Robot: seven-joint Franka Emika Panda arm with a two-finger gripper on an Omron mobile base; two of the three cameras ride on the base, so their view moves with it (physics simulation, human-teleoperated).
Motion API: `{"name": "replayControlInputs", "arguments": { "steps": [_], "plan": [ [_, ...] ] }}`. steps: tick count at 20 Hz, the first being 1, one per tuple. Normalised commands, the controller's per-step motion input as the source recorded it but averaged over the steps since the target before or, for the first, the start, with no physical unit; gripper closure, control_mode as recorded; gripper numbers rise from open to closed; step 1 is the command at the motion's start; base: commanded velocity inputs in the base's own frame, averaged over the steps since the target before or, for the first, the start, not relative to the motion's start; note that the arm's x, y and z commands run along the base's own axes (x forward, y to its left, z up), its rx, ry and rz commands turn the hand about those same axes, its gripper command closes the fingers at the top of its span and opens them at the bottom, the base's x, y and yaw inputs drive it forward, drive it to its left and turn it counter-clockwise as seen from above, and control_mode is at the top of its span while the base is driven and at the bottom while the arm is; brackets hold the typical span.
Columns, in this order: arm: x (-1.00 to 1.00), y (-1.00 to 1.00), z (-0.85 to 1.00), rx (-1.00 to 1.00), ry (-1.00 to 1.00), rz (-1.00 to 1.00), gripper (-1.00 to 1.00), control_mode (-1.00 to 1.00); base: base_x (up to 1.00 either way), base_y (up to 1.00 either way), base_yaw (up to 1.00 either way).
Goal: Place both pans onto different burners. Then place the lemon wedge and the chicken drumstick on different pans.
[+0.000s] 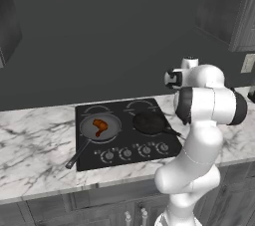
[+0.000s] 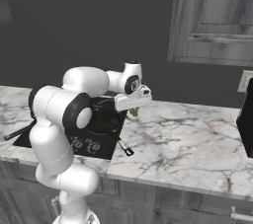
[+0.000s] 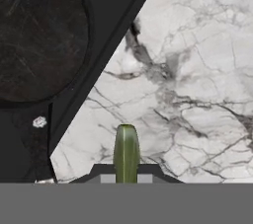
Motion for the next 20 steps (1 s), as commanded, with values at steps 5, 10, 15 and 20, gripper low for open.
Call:
{"name": "replayControlInputs", "arguments": {
  "steps": [5,10,15,20],
  "plan": [
    [-0.06,0.63,0.0,0.01,0.08,0.0,1.0,-1.0,0.0,0.0,0.0],
    [-0.01,0.62,0.0,0.01,0.07,0.0,1.0,-1.0,0.0,0.0,0.0],
    [0.0,0.61,0.0,0.0,0.06,0.0,1.0,-1.0,0.0,0.0,0.0],
    [0.0,0.43,-0.15,0.0,0.01,0.0,1.0,-1.0,0.0,0.0,0.0]
  ]
}}
